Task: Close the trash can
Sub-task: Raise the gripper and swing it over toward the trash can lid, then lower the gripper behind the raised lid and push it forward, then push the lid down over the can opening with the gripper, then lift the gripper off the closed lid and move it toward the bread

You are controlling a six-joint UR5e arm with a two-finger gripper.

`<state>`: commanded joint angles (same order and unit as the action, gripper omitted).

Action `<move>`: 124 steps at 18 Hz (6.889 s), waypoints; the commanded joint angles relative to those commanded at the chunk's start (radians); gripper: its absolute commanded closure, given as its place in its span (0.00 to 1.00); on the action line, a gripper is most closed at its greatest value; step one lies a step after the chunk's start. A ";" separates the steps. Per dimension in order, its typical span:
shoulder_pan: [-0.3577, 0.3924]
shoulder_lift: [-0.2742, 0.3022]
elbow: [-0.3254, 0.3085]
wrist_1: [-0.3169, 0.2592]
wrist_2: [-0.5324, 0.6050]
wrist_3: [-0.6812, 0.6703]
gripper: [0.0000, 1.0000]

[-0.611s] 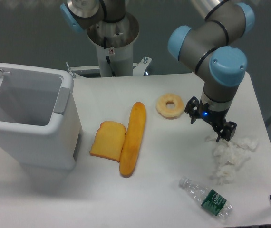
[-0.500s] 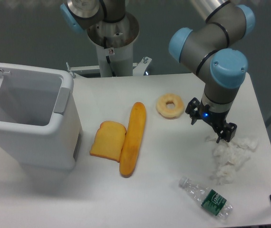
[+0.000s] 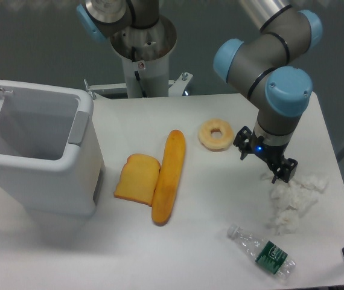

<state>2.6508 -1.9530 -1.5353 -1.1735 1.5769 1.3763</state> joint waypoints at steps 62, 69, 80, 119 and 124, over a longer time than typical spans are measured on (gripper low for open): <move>-0.681 0.531 -0.151 -0.035 -0.463 -1.037 0.00; -0.674 0.539 -0.135 -0.035 -0.433 -1.034 0.00; -0.571 0.549 -0.120 -0.035 -0.400 -1.037 0.00; -0.425 0.351 -0.098 -0.023 -0.305 -1.023 0.00; -0.424 0.361 -0.071 -0.025 -0.305 -1.030 0.00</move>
<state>2.2273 -1.5923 -1.6062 -1.1980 1.2717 0.3467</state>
